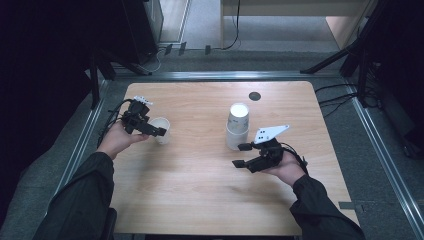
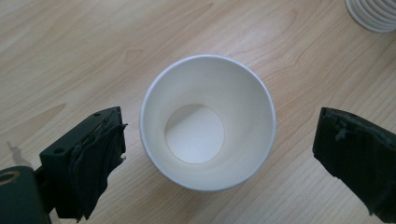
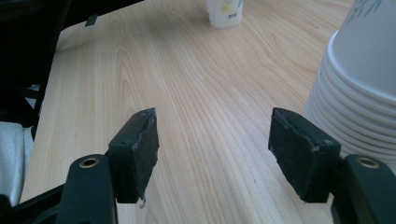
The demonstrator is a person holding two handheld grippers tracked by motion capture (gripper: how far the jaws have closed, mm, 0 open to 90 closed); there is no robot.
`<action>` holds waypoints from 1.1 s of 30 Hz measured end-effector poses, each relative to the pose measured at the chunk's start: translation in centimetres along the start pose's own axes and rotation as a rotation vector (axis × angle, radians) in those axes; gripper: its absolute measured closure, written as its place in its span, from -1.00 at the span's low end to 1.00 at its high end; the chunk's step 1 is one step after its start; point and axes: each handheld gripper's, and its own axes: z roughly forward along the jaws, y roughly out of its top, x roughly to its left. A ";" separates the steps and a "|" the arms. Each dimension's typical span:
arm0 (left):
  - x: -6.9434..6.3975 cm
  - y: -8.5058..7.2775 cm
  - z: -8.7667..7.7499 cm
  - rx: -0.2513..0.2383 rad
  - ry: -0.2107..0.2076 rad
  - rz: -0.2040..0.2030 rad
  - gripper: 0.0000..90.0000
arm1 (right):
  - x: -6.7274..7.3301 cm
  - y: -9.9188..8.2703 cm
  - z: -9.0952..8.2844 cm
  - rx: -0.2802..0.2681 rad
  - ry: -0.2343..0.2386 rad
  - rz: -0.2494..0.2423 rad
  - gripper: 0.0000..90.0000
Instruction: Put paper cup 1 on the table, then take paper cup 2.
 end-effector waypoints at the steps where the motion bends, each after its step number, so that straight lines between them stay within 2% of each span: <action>1: 0.0 0.0 -0.2 -0.008 -0.004 -0.002 -0.94 | 0.0 0.0 0.0 0.000 -0.001 -0.001 -0.25; 6: -0.2 -0.1 -1.5 -0.045 -0.019 -0.004 -0.94 | -0.2 0.0 -0.2 -0.005 -0.006 0.005 -0.25; 12: -0.9 -0.1 -3.1 -0.102 -0.058 0.004 -0.94 | -0.4 0.0 -0.6 -0.002 -0.019 0.016 -0.25; 17: -1.6 0.0 -3.6 -0.127 -0.085 0.004 -0.94 | -0.5 0.0 -0.8 0.001 -0.029 0.012 -0.25; 23: -3.3 0.4 -4.1 -0.143 -0.110 0.050 -0.91 | -0.7 0.0 -1.1 0.005 -0.040 0.016 -0.24; 28: -4.5 0.7 -4.1 -0.156 -0.133 0.072 -0.91 | -0.7 0.1 -1.4 0.000 -0.046 0.015 -0.24; 29: -4.9 0.8 -4.1 -0.162 -0.150 0.079 -0.91 | -0.7 0.1 -1.6 0.001 -0.056 0.008 -0.24; 31: -5.2 0.8 -4.1 -0.167 -0.154 0.086 -0.88 | -0.7 0.1 -1.7 0.003 -0.056 0.011 -0.24; 33: -6.1 0.9 -3.9 -0.178 -0.172 0.103 -0.87 | -0.8 0.0 -2.4 0.006 -0.079 0.007 -0.24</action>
